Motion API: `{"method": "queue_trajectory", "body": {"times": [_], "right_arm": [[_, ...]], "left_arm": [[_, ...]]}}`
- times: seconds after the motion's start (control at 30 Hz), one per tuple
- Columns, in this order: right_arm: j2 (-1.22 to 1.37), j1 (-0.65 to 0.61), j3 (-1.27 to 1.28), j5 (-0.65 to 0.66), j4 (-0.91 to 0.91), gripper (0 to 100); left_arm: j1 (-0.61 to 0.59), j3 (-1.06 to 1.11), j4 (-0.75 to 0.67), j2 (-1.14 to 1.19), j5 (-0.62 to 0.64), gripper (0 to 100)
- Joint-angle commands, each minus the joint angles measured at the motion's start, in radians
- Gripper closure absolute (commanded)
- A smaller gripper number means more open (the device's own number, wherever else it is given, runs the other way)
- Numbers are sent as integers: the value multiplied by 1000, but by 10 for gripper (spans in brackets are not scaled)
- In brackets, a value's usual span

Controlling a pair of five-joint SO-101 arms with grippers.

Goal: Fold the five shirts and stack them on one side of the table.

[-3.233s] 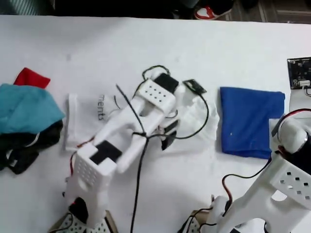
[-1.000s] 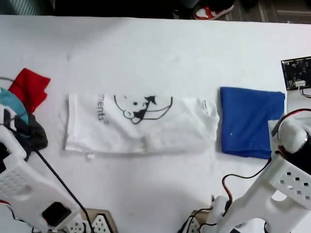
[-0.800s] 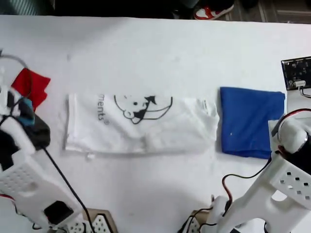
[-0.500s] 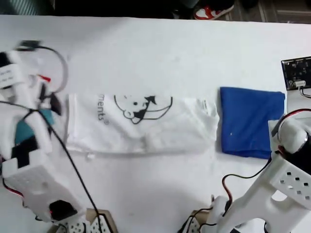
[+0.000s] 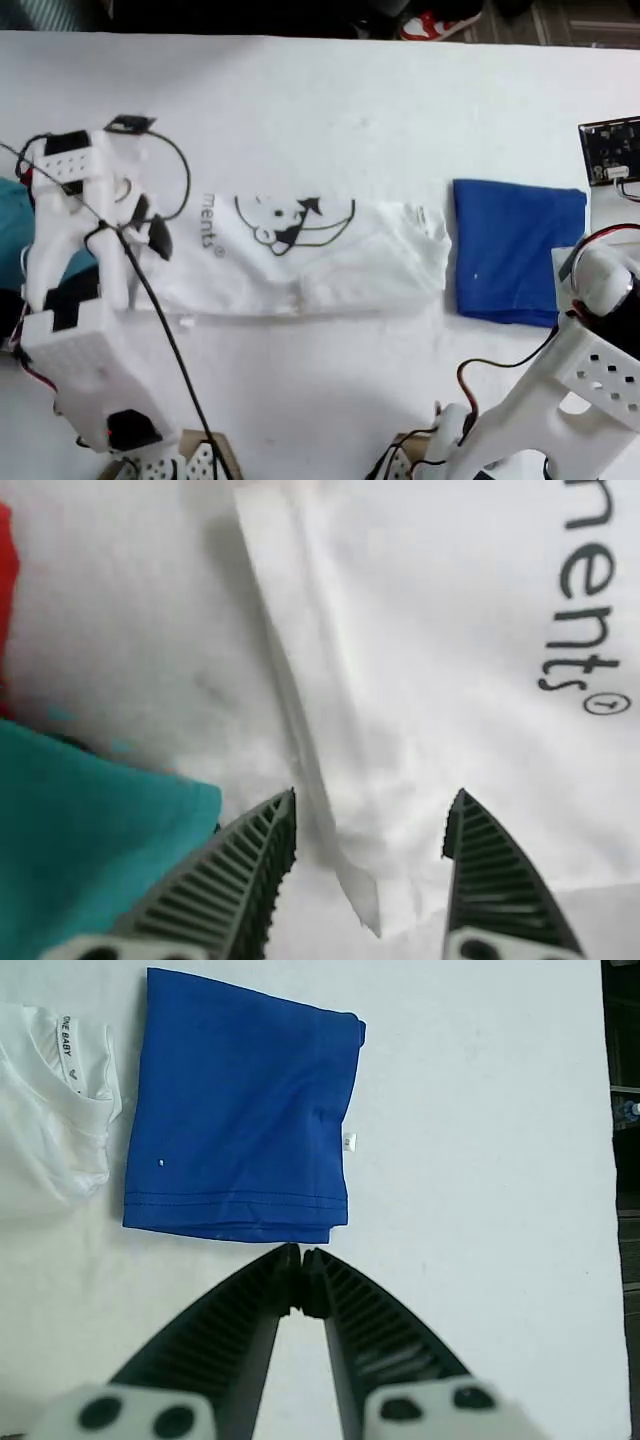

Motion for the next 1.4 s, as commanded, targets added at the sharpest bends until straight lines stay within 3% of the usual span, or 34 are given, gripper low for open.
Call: {"method": "queue_trajectory", "body": {"times": [0.0,0.47,0.7,0.8,1.13,1.37], "right_arm": [[-19,7,-40,46,4,981],[-76,2,-41,71,2,981],[-94,2,-41,71,2,981],[-94,7,-41,71,2,981],[-94,7,-41,71,2,981],[-94,2,-35,71,2,981]], "left_arm": [[15,0,-41,38,-9,747],[25,-49,-52,150,2,757],[79,-95,-18,223,-8,970],[87,-129,32,242,-5,977],[85,-230,152,31,3,977],[328,-233,267,-153,115,977]]}}
